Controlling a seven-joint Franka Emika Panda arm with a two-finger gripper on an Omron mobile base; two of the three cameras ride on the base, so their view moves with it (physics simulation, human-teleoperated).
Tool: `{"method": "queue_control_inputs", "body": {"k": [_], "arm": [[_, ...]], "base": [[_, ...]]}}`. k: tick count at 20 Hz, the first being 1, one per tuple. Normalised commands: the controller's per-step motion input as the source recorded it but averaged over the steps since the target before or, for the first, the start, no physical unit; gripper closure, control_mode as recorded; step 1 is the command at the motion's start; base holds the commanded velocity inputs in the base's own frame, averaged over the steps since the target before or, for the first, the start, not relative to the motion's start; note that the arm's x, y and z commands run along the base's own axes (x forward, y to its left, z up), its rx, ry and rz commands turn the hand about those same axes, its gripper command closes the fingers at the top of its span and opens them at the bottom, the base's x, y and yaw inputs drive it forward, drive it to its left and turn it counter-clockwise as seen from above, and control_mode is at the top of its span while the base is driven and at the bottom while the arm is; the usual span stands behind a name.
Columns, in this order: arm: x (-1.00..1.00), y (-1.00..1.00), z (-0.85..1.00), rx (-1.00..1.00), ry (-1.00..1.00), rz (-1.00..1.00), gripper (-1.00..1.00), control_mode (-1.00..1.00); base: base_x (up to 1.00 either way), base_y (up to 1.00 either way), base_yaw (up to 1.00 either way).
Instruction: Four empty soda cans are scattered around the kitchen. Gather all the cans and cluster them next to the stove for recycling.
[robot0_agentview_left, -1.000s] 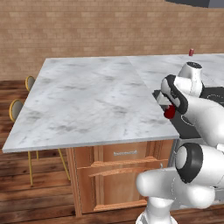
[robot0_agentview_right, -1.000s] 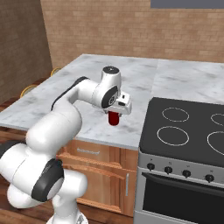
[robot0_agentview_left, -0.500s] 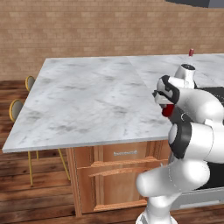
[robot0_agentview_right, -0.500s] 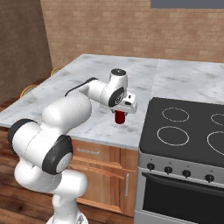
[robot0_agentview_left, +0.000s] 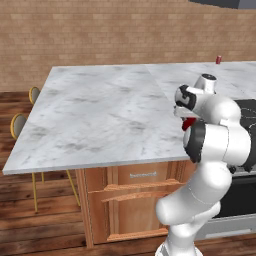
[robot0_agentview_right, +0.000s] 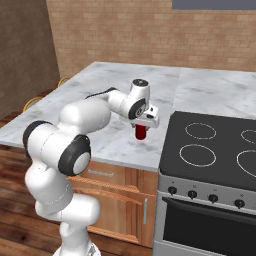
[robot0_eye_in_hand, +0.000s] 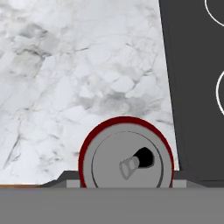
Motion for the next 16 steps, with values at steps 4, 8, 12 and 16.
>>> {"method": "queue_control_inputs", "body": {"k": [4, 8, 12, 16], "arm": [[0.26, -0.10, -0.08, 0.00, 0.02, 0.00, 1.00, -1.00], [0.28, -0.18, -0.12, 0.00, 0.00, 0.00, 1.00, -1.00], [0.32, -0.18, -0.16, 0.00, 0.00, 0.00, 1.00, -1.00], [0.29, -0.11, -0.22, 0.00, 0.01, 0.00, 1.00, -1.00]], "base": [[0.00, 0.00, 0.00], [0.00, 0.00, 0.00], [0.00, 0.00, 0.00], [0.00, 0.00, 0.00]]}}
